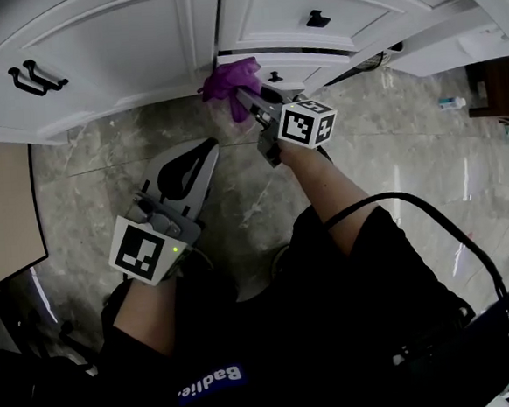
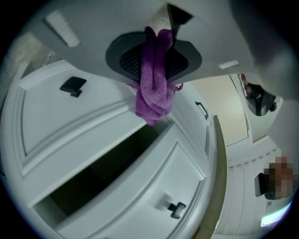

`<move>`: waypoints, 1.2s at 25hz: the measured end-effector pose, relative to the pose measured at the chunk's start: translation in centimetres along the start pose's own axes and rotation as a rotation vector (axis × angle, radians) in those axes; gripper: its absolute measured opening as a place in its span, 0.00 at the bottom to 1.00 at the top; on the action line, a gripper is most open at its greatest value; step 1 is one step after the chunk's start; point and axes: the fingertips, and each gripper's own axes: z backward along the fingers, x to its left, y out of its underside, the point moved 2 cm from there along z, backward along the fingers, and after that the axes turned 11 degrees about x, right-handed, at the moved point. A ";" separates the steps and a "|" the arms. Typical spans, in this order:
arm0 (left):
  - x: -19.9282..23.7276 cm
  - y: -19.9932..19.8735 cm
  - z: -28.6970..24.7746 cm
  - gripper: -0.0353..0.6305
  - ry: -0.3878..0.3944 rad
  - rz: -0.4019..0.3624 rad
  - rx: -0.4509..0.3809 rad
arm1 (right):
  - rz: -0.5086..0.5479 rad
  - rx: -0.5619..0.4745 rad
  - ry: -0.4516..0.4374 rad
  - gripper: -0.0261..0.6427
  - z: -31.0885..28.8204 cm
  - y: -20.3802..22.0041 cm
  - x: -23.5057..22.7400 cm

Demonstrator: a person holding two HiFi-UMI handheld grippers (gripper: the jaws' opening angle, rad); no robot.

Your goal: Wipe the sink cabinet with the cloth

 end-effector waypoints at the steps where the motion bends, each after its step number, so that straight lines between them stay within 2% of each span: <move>1: -0.1 0.2 0.2 0.06 -0.001 -0.002 0.005 | -0.032 0.001 0.008 0.15 -0.4 0.5 -0.8; 8: -0.3 1.6 0.8 0.06 0.004 0.011 0.050 | -0.203 0.030 0.041 0.16 -3.9 4.6 -5.5; 11: -0.1 2.2 1.0 0.06 0.004 0.012 0.061 | -0.219 0.060 0.056 0.16 -5.1 6.4 -7.0; 16: 0.1 2.5 1.1 0.06 0.004 0.020 0.065 | -0.272 0.119 0.134 0.16 -5.8 9.1 -9.8; 20: -0.2 2.0 0.5 0.06 0.028 -0.004 0.055 | -0.269 0.215 0.195 0.15 -5.0 10.4 -10.3; 23: -0.2 1.7 0.0 0.06 0.040 -0.005 0.052 | -0.207 0.275 0.126 0.15 -3.1 9.7 -7.2; 25: -0.3 1.1 -0.4 0.06 0.051 -0.008 0.035 | -0.178 0.268 0.061 0.16 -1.2 7.8 -4.6; 30: -0.8 0.7 -1.5 0.06 0.089 -0.031 0.033 | -0.062 0.113 -0.091 0.16 3.9 1.1 2.1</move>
